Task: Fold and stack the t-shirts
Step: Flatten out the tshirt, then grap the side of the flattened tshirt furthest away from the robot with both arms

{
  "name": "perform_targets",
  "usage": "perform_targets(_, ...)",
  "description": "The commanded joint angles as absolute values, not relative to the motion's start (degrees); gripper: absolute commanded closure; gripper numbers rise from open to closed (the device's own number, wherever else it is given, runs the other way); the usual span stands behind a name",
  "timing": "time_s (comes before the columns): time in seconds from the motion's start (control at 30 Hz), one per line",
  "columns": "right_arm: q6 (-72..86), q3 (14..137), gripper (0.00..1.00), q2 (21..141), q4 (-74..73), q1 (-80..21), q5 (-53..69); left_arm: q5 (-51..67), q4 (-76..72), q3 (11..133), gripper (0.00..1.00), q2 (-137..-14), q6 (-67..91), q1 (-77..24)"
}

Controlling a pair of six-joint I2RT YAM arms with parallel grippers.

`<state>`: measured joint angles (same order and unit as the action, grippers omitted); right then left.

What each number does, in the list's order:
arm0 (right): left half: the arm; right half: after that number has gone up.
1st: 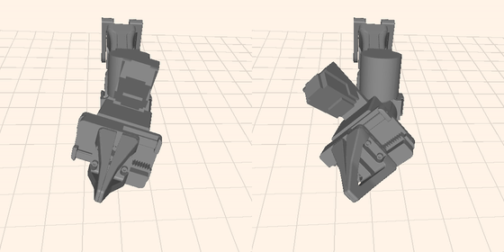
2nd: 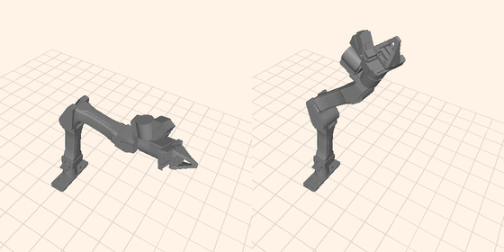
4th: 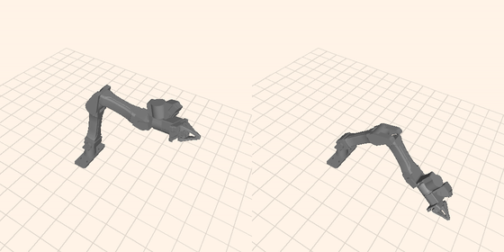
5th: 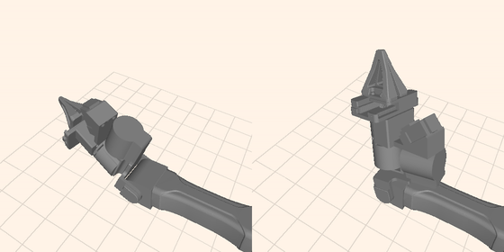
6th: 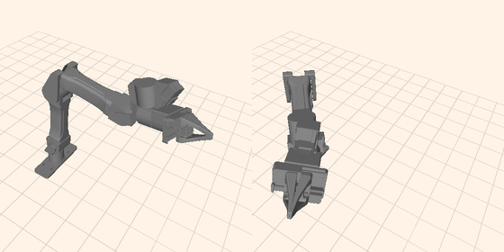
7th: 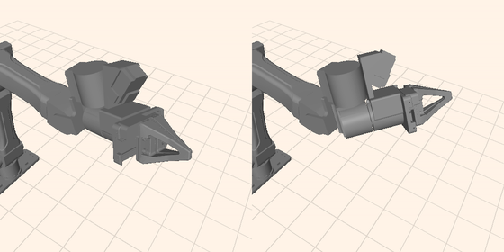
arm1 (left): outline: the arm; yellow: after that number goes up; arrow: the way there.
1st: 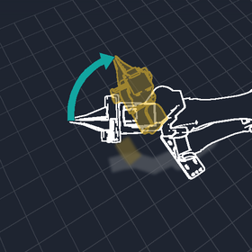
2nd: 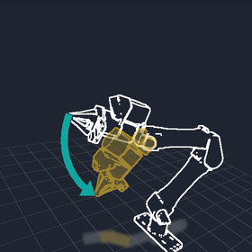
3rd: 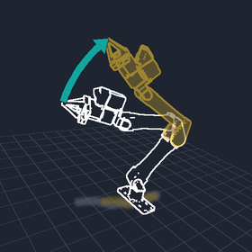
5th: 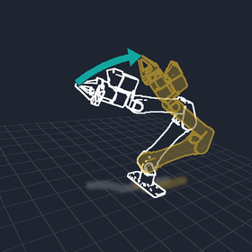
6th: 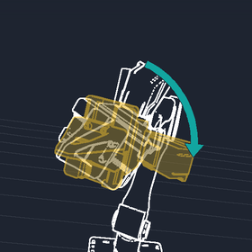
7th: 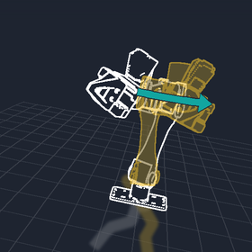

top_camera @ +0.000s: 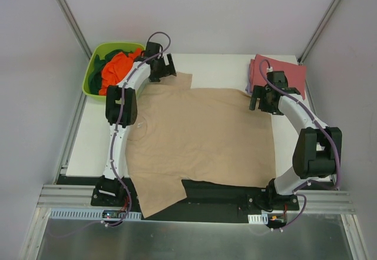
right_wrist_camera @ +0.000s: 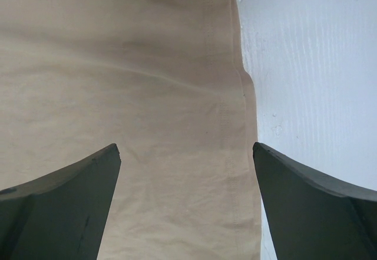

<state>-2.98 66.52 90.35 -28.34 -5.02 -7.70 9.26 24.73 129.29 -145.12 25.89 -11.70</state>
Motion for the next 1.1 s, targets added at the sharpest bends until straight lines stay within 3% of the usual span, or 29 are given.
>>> perform_targets(0.0, -2.0, 66.4, 0.04, 91.0, -28.6, -5.1, -6.1, 8.6, 36.8, 123.4, 0.01, -139.1, 24.0, -12.4)
perform_targets(0.3, -1.9, 66.0, 0.04, 90.4, -27.9, -5.2, -5.9, 8.0, 38.9, 108.3, 0.01, -126.7, 21.1, -14.8)
perform_targets(0.57, -2.4, 67.2, 0.04, 92.8, -27.8, -5.3, -7.0, -2.8, 39.6, 117.0, 0.01, -126.9, 21.2, -14.9)
perform_targets(1.07, -2.8, 68.4, 0.04, 94.9, -27.9, -5.2, -7.9, -12.1, 40.6, 133.2, 0.01, -142.4, 22.7, -14.3)
